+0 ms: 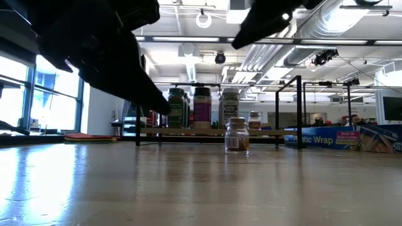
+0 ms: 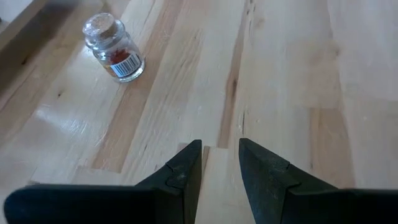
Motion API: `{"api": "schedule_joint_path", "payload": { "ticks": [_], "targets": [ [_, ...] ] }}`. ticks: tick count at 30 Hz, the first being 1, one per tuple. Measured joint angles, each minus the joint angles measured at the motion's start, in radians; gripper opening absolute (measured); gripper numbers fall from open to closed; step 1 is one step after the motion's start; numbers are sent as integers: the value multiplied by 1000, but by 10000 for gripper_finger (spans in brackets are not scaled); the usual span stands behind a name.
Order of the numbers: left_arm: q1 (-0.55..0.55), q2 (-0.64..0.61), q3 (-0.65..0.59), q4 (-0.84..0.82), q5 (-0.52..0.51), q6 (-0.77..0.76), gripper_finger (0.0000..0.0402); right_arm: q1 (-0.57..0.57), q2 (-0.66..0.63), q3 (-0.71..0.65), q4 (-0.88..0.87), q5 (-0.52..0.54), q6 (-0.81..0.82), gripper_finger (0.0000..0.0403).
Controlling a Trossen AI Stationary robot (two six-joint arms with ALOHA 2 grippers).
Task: Shelf spices
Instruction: Put the top brown seasoning bottle on the shelf aligned with the other brown seasoning bottle
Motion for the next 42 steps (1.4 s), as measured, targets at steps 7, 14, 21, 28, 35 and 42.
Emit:
{"api": "schedule_joint_path", "payload": {
  "ticks": [7, 14, 21, 28, 35, 42],
  "targets": [
    [-26, -83, 0, -113, -89, 26, 103, -17, 1, -112, 58, 7, 4, 261],
    [-34, -126, -3, -258, -192, -17, 103, -93, 1, -261, 319, 35, 60, 261],
    [-30, -125, -58, -263, -156, -76, 103, -174, 0, -317, 415, -15, 52, 261],
    [-45, -125, -102, -254, -156, -195, 103, -188, -3, -294, 403, -7, -31, 261],
    [-67, -125, -102, -246, -156, -197, 103, -245, -11, -233, 232, 51, -49, 261],
    [-70, -125, -102, -233, -156, -192, 103, -311, 21, -233, 172, -60, -28, 261]
  ]
}}
